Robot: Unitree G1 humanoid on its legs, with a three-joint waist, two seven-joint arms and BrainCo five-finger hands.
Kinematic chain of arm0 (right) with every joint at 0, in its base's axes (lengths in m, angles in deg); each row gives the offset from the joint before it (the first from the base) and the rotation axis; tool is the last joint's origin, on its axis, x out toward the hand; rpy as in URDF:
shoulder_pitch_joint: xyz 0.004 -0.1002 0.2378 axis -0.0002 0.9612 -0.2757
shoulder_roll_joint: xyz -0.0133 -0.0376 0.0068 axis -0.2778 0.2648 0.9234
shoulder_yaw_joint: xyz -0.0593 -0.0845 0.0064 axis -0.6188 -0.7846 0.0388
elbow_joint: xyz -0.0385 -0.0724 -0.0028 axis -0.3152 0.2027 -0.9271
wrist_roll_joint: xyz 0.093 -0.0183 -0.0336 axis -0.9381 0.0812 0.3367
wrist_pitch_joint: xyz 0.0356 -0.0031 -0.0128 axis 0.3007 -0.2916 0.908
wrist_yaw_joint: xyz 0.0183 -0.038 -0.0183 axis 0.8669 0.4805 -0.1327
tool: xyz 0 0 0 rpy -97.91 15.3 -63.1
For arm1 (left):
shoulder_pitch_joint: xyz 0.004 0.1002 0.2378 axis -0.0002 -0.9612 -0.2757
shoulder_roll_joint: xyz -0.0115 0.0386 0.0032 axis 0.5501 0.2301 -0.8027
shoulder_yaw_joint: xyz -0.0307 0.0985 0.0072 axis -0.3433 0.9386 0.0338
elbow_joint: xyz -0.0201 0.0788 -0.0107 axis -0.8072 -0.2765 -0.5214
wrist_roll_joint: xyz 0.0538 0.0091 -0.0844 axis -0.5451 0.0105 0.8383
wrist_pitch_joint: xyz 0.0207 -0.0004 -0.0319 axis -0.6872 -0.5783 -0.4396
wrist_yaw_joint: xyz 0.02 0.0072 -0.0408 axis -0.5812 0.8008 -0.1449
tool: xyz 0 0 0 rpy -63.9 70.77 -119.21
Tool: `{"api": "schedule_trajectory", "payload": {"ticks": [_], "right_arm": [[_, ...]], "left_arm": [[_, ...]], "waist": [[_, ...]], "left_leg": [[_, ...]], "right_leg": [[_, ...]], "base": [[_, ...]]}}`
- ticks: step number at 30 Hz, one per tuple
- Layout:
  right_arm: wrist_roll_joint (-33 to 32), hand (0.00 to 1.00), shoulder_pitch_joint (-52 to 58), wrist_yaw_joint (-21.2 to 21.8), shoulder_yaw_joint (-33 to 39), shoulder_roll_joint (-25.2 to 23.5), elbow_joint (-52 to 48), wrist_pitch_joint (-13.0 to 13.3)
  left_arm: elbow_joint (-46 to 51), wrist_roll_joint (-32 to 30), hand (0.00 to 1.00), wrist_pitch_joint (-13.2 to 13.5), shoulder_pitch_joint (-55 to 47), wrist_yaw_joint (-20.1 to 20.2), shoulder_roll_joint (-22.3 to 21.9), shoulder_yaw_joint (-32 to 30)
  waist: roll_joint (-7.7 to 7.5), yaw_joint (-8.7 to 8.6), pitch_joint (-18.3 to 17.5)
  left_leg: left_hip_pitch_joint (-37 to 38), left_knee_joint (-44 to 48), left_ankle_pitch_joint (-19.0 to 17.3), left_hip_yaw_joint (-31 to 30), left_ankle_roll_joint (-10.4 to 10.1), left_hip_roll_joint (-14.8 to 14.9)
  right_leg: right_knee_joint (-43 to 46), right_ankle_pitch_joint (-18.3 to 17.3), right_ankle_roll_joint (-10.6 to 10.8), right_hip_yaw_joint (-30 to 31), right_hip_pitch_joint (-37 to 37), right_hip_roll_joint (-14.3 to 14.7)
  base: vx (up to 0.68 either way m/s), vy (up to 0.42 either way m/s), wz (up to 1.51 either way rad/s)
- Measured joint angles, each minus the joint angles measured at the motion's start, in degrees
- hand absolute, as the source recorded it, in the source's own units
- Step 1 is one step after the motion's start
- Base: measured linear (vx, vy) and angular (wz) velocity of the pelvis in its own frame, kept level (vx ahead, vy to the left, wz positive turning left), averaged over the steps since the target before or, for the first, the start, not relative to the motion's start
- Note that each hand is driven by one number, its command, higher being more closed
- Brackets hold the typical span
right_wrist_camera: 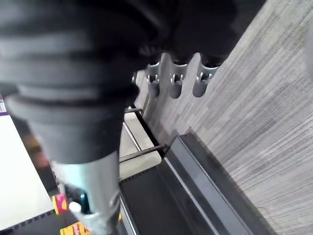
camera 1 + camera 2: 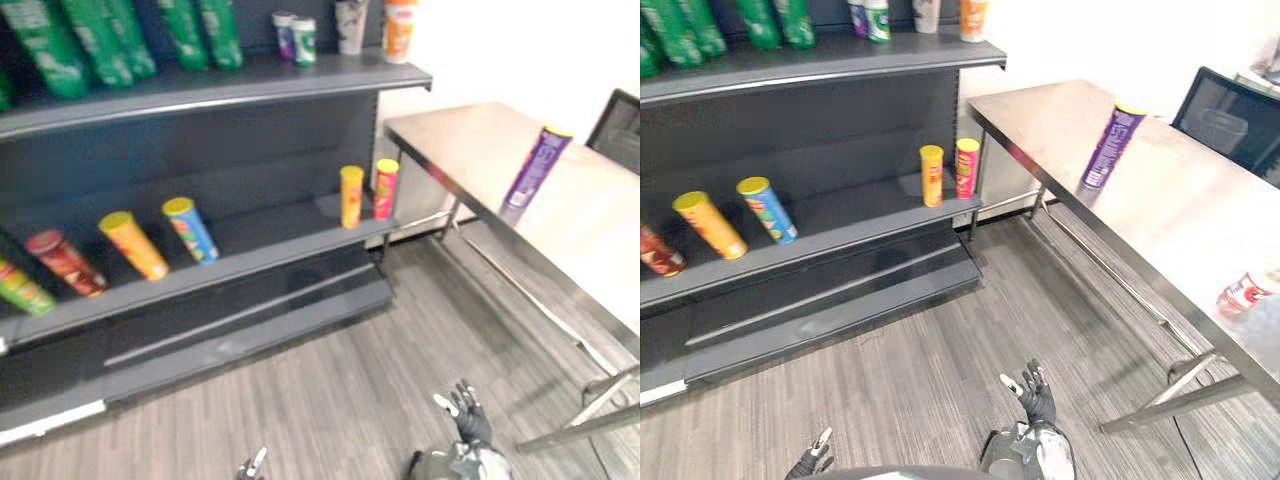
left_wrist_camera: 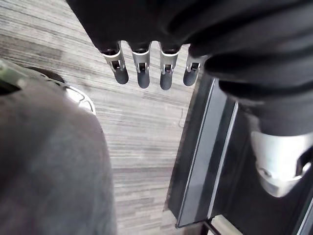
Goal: Put the gum and the chips on the shelf.
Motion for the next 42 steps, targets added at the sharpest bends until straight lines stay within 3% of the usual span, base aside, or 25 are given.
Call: {"api": "schedule_trajectory", "payload": {"ticks": [2,5,8,14,22,29,31,33,37,40,41,42], "right_arm": [[-0.87,0.0,-1.0,0.15,-0.99,1.33,-0.36,-0.03],[-0.89,0.0,-0.77,0.86,-1.32,2.04,-0.48,-1.28],[-0.88,0.0,0.49,1.08,-1.47,2.42,-0.48,-2.59],[-0.84,0.0,-0.16,1.17,-4.41,2.02,-0.5,-3.92],[-0.95,0.0,0.79,-1.17,-3.21,2.1,-0.18,-3.95],[-0.96,0.0,1.1,-3.93,2.6,2.69,4.51,-3.28],[-1.15,0.0,1.85,-5.25,4.25,2.39,6.08,-3.37],[-1.26,0.0,1.91,-6.77,7.65,2.03,6.82,-3.39],[-1.21,0.0,2.43,-8.67,11.72,1.82,9.57,-3.72],[-0.96,0.0,3.19,-9.86,13.76,1.62,10.68,-3.87],[-0.96,0.0,3.23,-10.16,13.83,1.73,10.66,-3.86],[-0.96,0.0,3.21,-10.13,13.77,1.76,10.64,-3.85]], "left_arm": [[-0.89,-0.02,0.0,-1.03,-0.03,-0.3,-1.35,-0.22],[-0.96,-0.11,0.0,-1.02,0.18,-0.26,-1.82,0.33],[-0.93,0.05,0.0,-1.07,0.1,-0.25,-1.67,0.37],[-0.35,-0.23,0.0,-1.26,0.23,-0.26,-1.58,0.6],[-0.92,-0.23,0.0,-2.24,0.84,-0.09,-0.56,2.55],[-2.84,-0.26,0.0,-2.32,1.6,0.04,-0.27,3.03],[-3.26,-0.27,0.0,-3.21,2.28,0.49,0.24,3.41],[-4.56,-0.47,0.0,-3.52,2.88,0.78,0.8,4.3],[-5.03,-0.5,0.0,-3.6,3.32,0.93,1.04,4.16],[-4.76,-0.4,0.0,-3.45,3.41,1.02,0.63,2.46],[-4.15,-0.39,0.0,-2.76,3.07,0.71,0.3,0.99],[-3.57,-0.29,0.0,-2.53,3.09,0.73,-0.05,0.16]], "waist": [[2.26,-0.3,0.16],[3.04,-0.67,0.24],[2.78,-0.93,0.41],[2.69,-0.37,0.26],[2.78,-0.56,0.3],[2.93,-1.94,0.36],[2.66,-2.09,0.44],[2.55,-3.45,0.45],[2.11,-3.48,0.65],[2.81,-4.6,0.38],[3.26,-4.93,0.32],[3.0,-4.83,0.44]], "left_leg": [[0.62,-0.49,0.58,1.67,-0.98,1.52],[1.57,-2.1,0.82,3.21,-1.46,1.97],[2.43,-2.24,0.52,3.07,-2.16,2.47],[1.5,-2.32,-0.67,3.35,-4.12,2.8],[1.38,-2.96,-1.36,5.39,-5.27,2.33],[1.49,-2.32,-2.23,7.09,-6.69,2.91],[1.52,-0.92,-2.63,8.26,-7.32,3.22],[1.66,0.75,-3.61,8.48,-8.68,3.97],[2.15,5.33,-3.9,11.03,-9.16,5.71],[-2.97,22.66,-2.91,10.76,-8.28,12.14],[-6.52,31.36,0.34,8.99,-6.27,15.55],[-8.64,35.65,2.2,7.27,-5.73,16.99]], "right_leg": [[-4.43,0.84,-1.49,-2.22,1.17,2.97],[-7.61,0.85,-1.53,-3.19,1.54,5.54],[-12.15,0.85,-1.51,-4.43,4.29,7.04],[-19.43,4.51,-0.75,-5.36,5.92,8.61],[-17.43,4.84,-1.4,-4.2,3.76,8.36],[-9.91,-0.31,-2.03,-3.63,0.04,7.39],[-6.01,-3.91,-2.87,-3.58,-1.26,6.38],[-1.12,-7.61,-3.15,-3.92,-2.55,5.46],[5.09,-13.49,-3.75,-5.03,-3.36,4.2],[5.49,-16.19,-4.7,-4.09,-1.86,7.13],[4.21,-16.56,-5.16,-2.83,-0.79,9.47],[3.16,-16.53,-5.25,-1.67,0.01,10.87]], "base": [[0.2,-0.086,-1.09],[0.11,-0.086,-0.68],[0.05,-0.049,-0.09],[-0.04,0.039,0.04],[0.0,0.031,-0.09],[0.02,-0.066,-0.09],[0.05,-0.132,-0.18],[0.09,-0.148,-0.04],[0.15,-0.169,-0.24],[0.24,-0.263,-0.39],[0.18,-0.188,-0.53],[0.25,-0.208,-0.84]]}}
